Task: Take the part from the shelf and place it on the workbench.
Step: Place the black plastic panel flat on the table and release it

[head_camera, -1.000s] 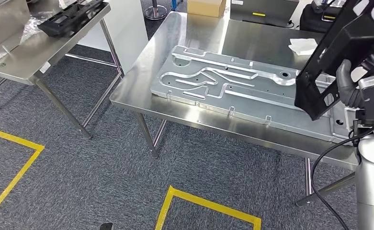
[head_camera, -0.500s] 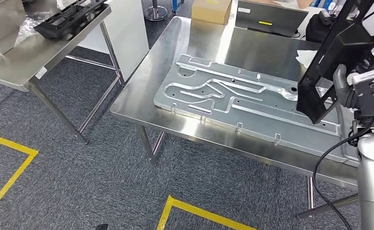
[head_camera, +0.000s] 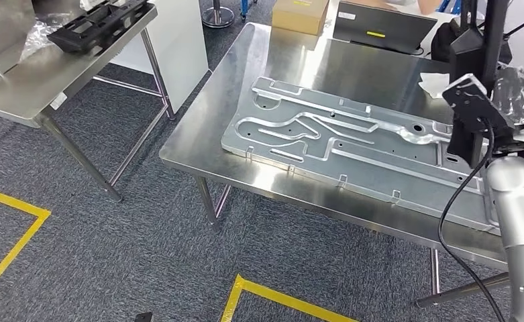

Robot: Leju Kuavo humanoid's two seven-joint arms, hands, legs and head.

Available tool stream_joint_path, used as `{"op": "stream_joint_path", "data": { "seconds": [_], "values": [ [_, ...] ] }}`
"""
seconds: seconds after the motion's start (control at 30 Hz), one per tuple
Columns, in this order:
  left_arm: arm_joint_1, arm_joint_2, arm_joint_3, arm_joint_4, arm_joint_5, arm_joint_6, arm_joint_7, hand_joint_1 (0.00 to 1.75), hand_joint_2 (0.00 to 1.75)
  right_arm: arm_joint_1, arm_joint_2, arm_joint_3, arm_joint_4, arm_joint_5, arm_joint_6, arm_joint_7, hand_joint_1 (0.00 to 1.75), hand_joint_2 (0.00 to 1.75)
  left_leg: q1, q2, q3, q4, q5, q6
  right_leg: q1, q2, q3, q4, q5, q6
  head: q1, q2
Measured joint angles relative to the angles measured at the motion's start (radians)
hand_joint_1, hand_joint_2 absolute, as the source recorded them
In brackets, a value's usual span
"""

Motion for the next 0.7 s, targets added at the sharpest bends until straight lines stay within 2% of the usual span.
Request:
{"op": "stream_joint_path", "data": {
  "seconds": [0.03, 0.07, 0.13, 0.17, 0.2, 0.27, 0.37, 0.4, 0.47, 0.5, 0.53, 0.57, 0.6, 0.67, 0.7],
  "values": [
    [0.000, 0.000, 0.000, 0.000, -0.002, -0.002, 0.000, 0.00, 0.00, -0.025, 0.009, 0.016, 0.042, 0.063, -0.002, 0.013, 1.75, 1.75, 0.000, 0.000, 0.003, 0.001, -0.002, -0.001, -0.001, 0.000, -0.031, 0.033, 0.009, -0.001, 0.000, 0.000],
    [0.001, 0.000, 0.000, 0.000, -0.005, -0.004, 0.000, 0.00, 0.00, -0.056, 0.022, 0.035, 0.092, 0.131, 0.006, 0.027, 1.75, 1.75, 0.000, -0.001, 0.006, 0.003, -0.006, -0.003, -0.001, 0.000, -0.043, 0.026, 0.040, -0.003, 0.000, 0.000],
    [0.000, 0.001, 0.000, 0.000, -0.014, -0.008, 0.000, 0.00, 0.00, -0.133, 0.058, 0.091, 0.211, 0.278, 0.035, 0.064, 1.75, 1.75, 0.000, 0.000, 0.013, 0.010, -0.015, -0.011, -0.001, 0.000, -0.018, -0.092, 0.143, -0.011, 0.000, 0.000],
    [-0.001, 0.001, 0.000, 0.000, -0.018, -0.010, 0.001, 0.00, 0.00, -0.167, 0.075, 0.120, 0.268, 0.342, 0.047, 0.080, 1.75, 1.75, -0.001, 0.000, 0.013, 0.014, -0.019, -0.015, 0.002, 0.001, 0.000, -0.154, 0.180, -0.016, 0.000, 0.000],
    [-0.004, 0.001, 0.000, 0.000, -0.021, -0.010, 0.003, 0.00, 0.00, -0.194, 0.091, 0.147, 0.319, 0.394, 0.055, 0.095, 1.75, 1.75, -0.001, -0.001, 0.011, 0.017, -0.021, -0.020, 0.005, 0.003, 0.016, -0.202, 0.198, -0.020, 0.000, 0.000],
    [-0.007, 0.001, -0.001, 0.000, -0.025, -0.008, 0.011, 0.00, 0.00, -0.222, 0.126, 0.187, 0.400, 0.454, 0.063, 0.112, 1.75, 1.75, 0.000, -0.005, 0.005, 0.018, -0.021, -0.030, 0.013, 0.005, 0.024, -0.229, 0.192, -0.027, 0.000, 0.000],
    [-0.007, 0.002, 0.000, 0.000, -0.030, 0.005, 0.023, 0.00, 0.00, -0.234, 0.186, 0.229, 0.491, 0.481, 0.076, 0.104, 1.75, 1.75, 0.002, -0.003, -0.005, 0.037, -0.034, -0.052, 0.007, 0.006, 0.033, -0.242, 0.190, -0.043, 0.000, 0.000],
    [-0.007, 0.002, 0.000, 0.000, -0.030, 0.009, 0.025, 0.00, 0.00, -0.236, 0.205, 0.238, 0.515, 0.481, 0.081, 0.094, 1.75, 1.75, 0.004, 0.000, -0.023, 0.072, -0.052, -0.060, 0.004, 0.006, 0.037, -0.245, 0.190, -0.048, 0.000, 0.000],
    [-0.006, 0.002, 0.000, 0.000, -0.029, 0.014, 0.028, 0.00, 0.00, -0.235, 0.239, 0.250, 0.557, 0.476, 0.089, 0.075, 1.75, 1.75, 0.012, 0.004, -0.090, 0.198, -0.101, -0.073, 0.005, 0.004, 0.043, -0.246, 0.185, -0.058, 0.000, 0.000],
    [-0.006, 0.002, 0.000, 0.000, -0.029, 0.015, 0.030, 0.00, 0.00, -0.231, 0.256, 0.254, 0.575, 0.472, 0.093, 0.066, 1.75, 1.75, 0.015, 0.006, -0.127, 0.261, -0.117, -0.078, 0.006, 0.004, 0.046, -0.245, 0.182, -0.060, 0.000, 0.000],
    [-0.006, 0.002, 0.000, 0.000, -0.028, 0.016, 0.030, 0.00, 0.00, -0.225, 0.269, 0.258, 0.590, 0.468, 0.096, 0.059, 1.75, 1.75, 0.017, 0.007, -0.153, 0.298, -0.118, -0.081, 0.006, 0.005, 0.050, -0.245, 0.179, -0.061, 0.000, 0.000],
    [-0.006, 0.002, 0.000, 0.000, -0.028, 0.017, 0.031, 0.00, 0.00, -0.219, 0.280, 0.261, 0.603, 0.466, 0.097, 0.053, 1.75, 1.75, 0.019, 0.009, -0.160, 0.295, -0.098, -0.083, 0.006, 0.005, 0.055, -0.244, 0.174, -0.060, 0.000, 0.000],
    [-0.006, 0.002, 0.000, 0.000, -0.028, 0.018, 0.031, 0.00, 0.00, -0.214, 0.290, 0.262, 0.612, 0.465, 0.098, 0.050, 1.75, 1.75, 0.020, 0.010, -0.148, 0.254, -0.062, -0.083, 0.006, 0.006, 0.062, -0.242, 0.169, -0.058, 0.000, 0.000],
    [-0.005, 0.002, 0.000, 0.000, -0.028, 0.019, 0.031, 0.00, 0.00, -0.213, 0.302, 0.264, 0.626, 0.465, 0.099, 0.046, 1.75, 1.75, 0.021, 0.011, -0.092, 0.120, 0.015, -0.078, 0.008, 0.005, 0.073, -0.239, 0.155, -0.052, 0.000, 0.000],
    [-0.005, 0.002, 0.000, 0.000, -0.028, 0.020, 0.031, 0.00, 0.00, -0.215, 0.306, 0.265, 0.632, 0.464, 0.099, 0.046, 1.75, 1.75, 0.019, 0.011, -0.069, 0.067, 0.031, -0.073, 0.009, 0.005, 0.075, -0.236, 0.150, -0.048, 0.000, 0.000]
  ]
}}
